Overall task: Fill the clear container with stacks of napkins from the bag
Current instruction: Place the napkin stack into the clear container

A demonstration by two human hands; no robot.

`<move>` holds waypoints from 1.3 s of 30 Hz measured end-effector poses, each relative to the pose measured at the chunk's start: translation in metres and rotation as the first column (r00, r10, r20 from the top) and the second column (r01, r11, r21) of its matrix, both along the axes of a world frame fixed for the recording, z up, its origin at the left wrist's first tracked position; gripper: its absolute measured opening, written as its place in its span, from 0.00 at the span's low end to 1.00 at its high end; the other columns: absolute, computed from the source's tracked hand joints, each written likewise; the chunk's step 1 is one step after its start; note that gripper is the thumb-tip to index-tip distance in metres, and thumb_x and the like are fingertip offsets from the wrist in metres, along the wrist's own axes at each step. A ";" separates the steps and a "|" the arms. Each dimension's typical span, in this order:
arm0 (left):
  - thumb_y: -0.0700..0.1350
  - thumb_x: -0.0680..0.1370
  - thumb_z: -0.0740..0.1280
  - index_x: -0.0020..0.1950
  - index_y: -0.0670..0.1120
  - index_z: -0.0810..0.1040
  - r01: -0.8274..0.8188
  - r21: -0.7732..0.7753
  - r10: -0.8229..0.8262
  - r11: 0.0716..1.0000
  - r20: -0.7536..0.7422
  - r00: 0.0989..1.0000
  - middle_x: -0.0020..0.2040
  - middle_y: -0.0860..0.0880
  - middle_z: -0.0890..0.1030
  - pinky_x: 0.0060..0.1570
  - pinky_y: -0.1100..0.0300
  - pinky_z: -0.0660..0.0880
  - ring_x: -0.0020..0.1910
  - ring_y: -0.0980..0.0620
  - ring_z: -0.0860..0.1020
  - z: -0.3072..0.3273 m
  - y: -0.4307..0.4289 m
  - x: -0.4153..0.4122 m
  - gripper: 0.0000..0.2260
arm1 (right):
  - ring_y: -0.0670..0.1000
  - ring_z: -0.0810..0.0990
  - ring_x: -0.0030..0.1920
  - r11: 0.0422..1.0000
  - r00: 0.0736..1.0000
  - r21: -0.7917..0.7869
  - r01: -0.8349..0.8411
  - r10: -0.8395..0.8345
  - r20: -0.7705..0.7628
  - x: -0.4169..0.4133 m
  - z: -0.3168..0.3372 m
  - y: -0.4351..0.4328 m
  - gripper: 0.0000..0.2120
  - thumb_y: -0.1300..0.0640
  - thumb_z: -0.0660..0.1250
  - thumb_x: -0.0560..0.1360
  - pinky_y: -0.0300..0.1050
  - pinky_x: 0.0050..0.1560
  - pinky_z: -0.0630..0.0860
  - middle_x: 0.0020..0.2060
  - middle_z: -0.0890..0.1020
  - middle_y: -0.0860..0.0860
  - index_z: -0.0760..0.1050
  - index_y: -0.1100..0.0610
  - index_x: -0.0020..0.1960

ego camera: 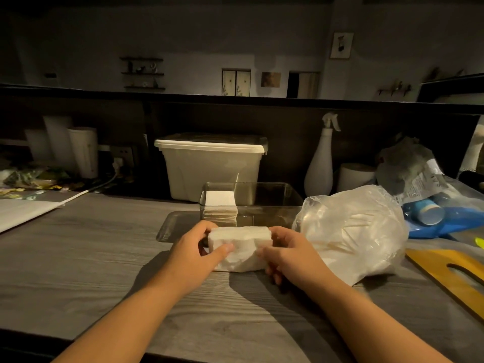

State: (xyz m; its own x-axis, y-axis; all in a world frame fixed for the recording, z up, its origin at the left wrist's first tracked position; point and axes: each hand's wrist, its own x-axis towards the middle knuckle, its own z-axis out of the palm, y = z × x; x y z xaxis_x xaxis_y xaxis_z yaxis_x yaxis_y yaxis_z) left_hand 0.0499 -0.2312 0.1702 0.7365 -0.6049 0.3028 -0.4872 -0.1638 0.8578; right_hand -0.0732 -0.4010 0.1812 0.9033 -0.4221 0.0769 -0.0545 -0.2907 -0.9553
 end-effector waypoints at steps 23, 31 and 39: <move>0.41 0.75 0.74 0.54 0.52 0.82 0.030 0.053 -0.028 0.998 -0.048 0.998 0.49 0.55 0.85 0.42 0.63 0.78 0.45 0.57 0.82 -0.007 0.001 0.011 0.11 | 0.53 0.80 0.31 0.998 1.000 0.062 -0.020 0.021 -0.017 0.000 0.000 0.000 0.13 0.66 0.64 0.77 0.44 0.36 0.79 0.32 0.82 0.55 0.80 0.55 0.58; 0.42 0.75 0.75 0.51 0.51 0.82 -0.023 0.064 0.026 0.998 -0.059 0.998 0.45 0.53 0.84 0.35 0.63 0.76 0.39 0.55 0.81 -0.005 0.002 0.008 0.07 | 0.55 0.81 0.36 0.995 0.998 0.101 0.008 -0.002 -0.062 0.000 0.003 0.003 0.13 0.69 0.64 0.77 0.52 0.45 0.84 0.38 0.83 0.60 0.79 0.57 0.57; 0.41 0.77 0.72 0.54 0.50 0.80 0.010 -0.019 -0.013 1.000 -0.148 0.989 0.43 0.48 0.83 0.33 0.65 0.74 0.35 0.53 0.78 0.024 0.006 0.001 0.08 | 0.51 0.82 0.35 0.991 0.999 0.133 0.026 -0.021 -0.041 -0.006 0.036 0.004 0.11 0.72 0.64 0.77 0.42 0.38 0.81 0.38 0.83 0.58 0.79 0.61 0.56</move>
